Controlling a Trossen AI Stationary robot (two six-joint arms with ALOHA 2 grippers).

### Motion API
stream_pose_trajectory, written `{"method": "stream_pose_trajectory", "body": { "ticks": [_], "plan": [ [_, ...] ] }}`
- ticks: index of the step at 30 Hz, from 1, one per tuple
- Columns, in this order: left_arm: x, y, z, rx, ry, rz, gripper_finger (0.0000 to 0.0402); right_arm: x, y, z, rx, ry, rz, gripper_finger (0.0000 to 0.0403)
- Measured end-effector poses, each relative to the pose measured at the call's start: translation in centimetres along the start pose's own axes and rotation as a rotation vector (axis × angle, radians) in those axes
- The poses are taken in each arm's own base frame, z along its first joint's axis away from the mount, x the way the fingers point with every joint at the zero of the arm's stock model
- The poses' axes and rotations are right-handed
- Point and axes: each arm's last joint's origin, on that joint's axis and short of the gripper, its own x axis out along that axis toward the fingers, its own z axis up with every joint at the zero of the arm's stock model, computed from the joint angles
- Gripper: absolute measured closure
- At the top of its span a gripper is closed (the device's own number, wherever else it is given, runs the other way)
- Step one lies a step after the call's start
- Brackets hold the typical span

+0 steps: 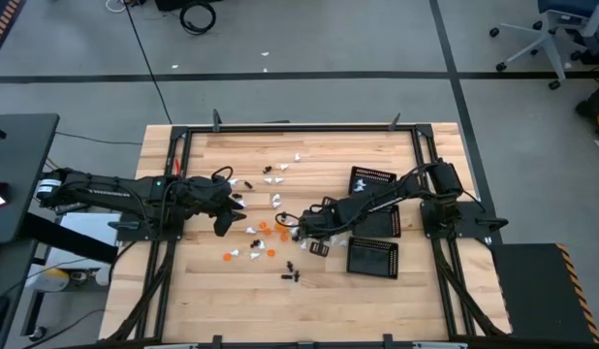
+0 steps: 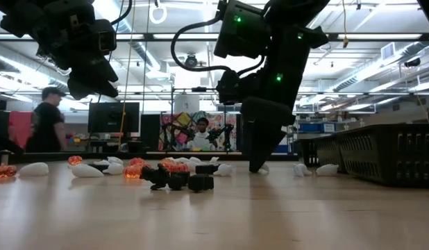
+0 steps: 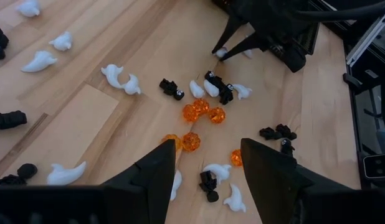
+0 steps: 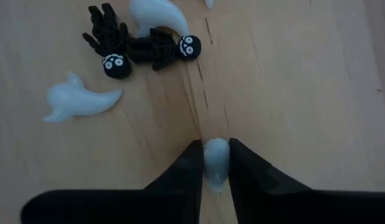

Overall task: Sort Halloween decoration
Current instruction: Put the white ghost toy into the top black bin

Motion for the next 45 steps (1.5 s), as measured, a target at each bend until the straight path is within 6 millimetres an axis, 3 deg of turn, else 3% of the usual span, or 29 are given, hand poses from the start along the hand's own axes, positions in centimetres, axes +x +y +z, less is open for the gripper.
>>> {"method": "stream_pose_trajectory", "body": {
  "ticks": [18, 25, 34, 42, 45],
  "plan": [
    [0.0, 0.0, 0.0, 0.004, -0.001, 0.000, 0.0209, -1.1, -2.6, 1.2, -0.065, 0.003, 0.101, 0.0336],
    [0.0, 0.0, 0.0, 0.005, -0.001, 0.000, 0.0209, -3.7, -4.2, 1.8, -0.066, -0.046, 0.107, 0.0336],
    [0.0, 0.0, 0.0, 0.006, -0.002, 0.000, 0.0209, -8.5, -10.1, 1.9, 0.045, -0.067, 0.034, 0.0336],
    [0.0, 0.0, 0.0, 0.006, -0.002, 0.000, 0.0209, -12.3, -15.8, -0.2, 0.189, 0.000, -0.045, 0.0336],
    [0.0, 0.0, 0.0, 0.004, -0.012, 0.017, 0.0209, -12.5, -17.2, -1.7, 0.248, 0.002, -0.049, 0.0336]
  ]
}}
